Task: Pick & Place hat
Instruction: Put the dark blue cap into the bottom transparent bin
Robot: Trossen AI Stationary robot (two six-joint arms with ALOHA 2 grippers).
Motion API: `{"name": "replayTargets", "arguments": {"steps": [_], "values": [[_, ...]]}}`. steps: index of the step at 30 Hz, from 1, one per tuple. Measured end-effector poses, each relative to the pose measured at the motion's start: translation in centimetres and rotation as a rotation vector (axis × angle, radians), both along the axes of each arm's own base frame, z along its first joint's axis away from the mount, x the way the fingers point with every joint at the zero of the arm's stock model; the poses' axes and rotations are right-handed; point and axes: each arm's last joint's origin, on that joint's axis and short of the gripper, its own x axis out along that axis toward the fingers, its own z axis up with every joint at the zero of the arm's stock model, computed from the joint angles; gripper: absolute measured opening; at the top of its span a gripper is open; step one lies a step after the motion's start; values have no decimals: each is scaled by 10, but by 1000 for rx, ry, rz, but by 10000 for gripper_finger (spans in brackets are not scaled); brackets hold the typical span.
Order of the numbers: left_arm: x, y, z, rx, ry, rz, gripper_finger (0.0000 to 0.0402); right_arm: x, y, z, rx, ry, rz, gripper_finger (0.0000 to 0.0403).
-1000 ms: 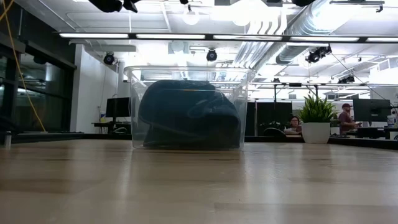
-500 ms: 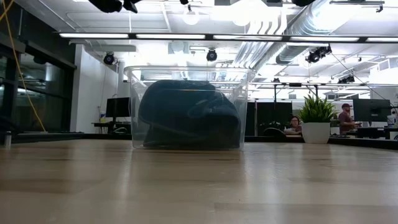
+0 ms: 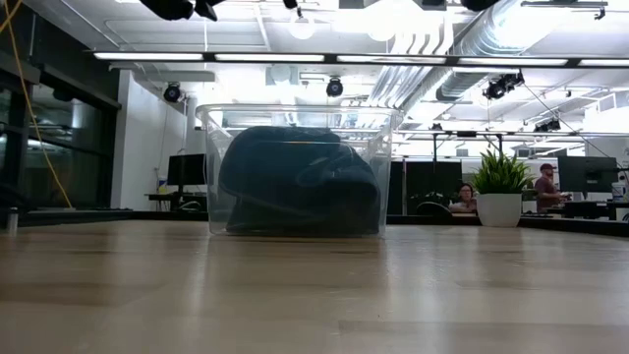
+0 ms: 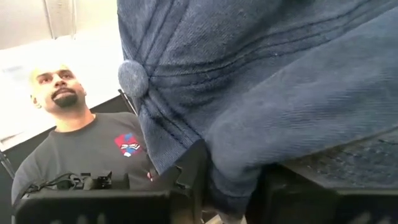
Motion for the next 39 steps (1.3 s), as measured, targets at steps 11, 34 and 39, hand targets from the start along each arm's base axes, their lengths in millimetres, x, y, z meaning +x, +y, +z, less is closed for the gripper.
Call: {"name": "replayTargets", "arguments": {"steps": [11,34,39], "values": [[-1,13,-2,-56,6,142,7,-8,-20,-1,-26,11,-33,156],[-41,91,0,-221,-2,405,6,-29,-70,-7,-52,69,-166,209],[-50,105,-8,-342,109,290,6,-35,-80,-8,-48,74,-207,209]]}}
